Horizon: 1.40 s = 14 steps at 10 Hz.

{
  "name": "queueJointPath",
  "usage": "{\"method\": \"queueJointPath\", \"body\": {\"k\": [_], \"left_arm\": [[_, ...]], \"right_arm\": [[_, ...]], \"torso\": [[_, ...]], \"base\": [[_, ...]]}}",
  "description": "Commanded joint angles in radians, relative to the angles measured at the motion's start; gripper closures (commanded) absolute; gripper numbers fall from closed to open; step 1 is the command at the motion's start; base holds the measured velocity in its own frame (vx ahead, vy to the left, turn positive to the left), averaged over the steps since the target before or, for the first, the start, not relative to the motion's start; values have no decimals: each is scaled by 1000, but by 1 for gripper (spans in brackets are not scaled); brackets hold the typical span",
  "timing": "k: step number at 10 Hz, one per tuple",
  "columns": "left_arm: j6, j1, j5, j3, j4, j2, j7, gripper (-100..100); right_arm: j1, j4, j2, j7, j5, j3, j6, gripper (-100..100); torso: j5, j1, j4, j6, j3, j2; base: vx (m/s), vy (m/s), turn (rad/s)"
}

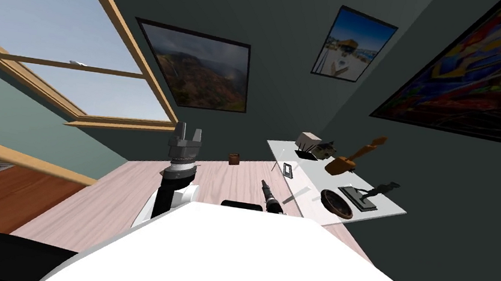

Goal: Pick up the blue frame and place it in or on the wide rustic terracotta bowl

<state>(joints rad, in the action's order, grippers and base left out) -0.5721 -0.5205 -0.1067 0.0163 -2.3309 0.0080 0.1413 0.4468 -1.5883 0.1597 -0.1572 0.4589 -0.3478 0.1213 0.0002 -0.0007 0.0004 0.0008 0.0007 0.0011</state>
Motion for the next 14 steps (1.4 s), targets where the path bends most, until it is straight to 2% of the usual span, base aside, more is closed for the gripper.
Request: {"method": "queueJointPath", "body": {"k": [1, 2, 3, 4, 5, 7, 8, 9, 10, 12, 13, 14], "left_arm": [[0, 0, 0, 0, 0, 0, 0, 0], [0, 0, 0, 0, 0, 0, 0, 0], [0, 0, 0, 0, 0, 0, 0, 0], [0, 0, 0, 0, 0, 0, 0, 0], [0, 0, 0, 0, 0, 0, 0, 0], [0, 0, 0, 0, 0, 0, 0, 0], [0, 0, 0, 0, 0, 0, 0, 0], [0, 0, 0, 0, 0, 0, 0, 0], [0, 0, 0, 0, 0, 0, 0, 0], [0, 0, 0, 0, 0, 0, 0, 0], [0, 0, 0, 0, 0, 0, 0, 0], [0, 0, 0, 0, 0, 0, 0, 0]], "right_arm": [[-10, 50, 4, -3, 47, -33, 50, -100], [-10, 59, 4, -3, 47, -33, 68, -100], [-22, 94, 11, -8, 90, -65, 107, -100], [-22, 116, 11, -8, 90, -65, 129, -100], [-34, 163, 18, -14, 133, -97, 152, -100], [-34, 173, 18, -14, 133, -97, 191, -100], [-48, 214, 24, -20, 175, -130, 233, -100], [-48, 229, 24, -20, 177, -130, 254, -100], [-62, 270, 31, -26, 219, -163, 278, -100], [-62, 286, 31, -26, 219, -163, 318, -100], [-77, 333, 37, -33, 261, -196, 356, -100], [-77, 342, 37, -33, 261, -196, 381, -100]], "torso": [[0, 0, 0, 0, 0, 0], [0, 0, 0, -1, 0, 0], [0, 0, 0, 0, 0, 0], [0, 0, 0, 0, 0, 0], [0, 0, 0, 0, 0, -1], [0, -1, 0, 0, -1, -1], [0, -1, 0, 0, 0, -1], [0, -1, 0, 0, -1, -1], [0, -1, 0, 0, -1, -1], [0, -1, 0, 0, -1, -2], [0, -1, 0, 0, -1, -1], [0, -1, 0, 0, -1, -2]], "base": [[-4, 10, 183], [-1, 6, 98], [2, 9, 157], [4, 5, 113], [8, 5, 161], [8, -2, 48], [10, -1, 172], [13, -10, 100], [22, -15, 168], [15, -11, 37], [21, -13, 171], [23, -19, 104]]}}
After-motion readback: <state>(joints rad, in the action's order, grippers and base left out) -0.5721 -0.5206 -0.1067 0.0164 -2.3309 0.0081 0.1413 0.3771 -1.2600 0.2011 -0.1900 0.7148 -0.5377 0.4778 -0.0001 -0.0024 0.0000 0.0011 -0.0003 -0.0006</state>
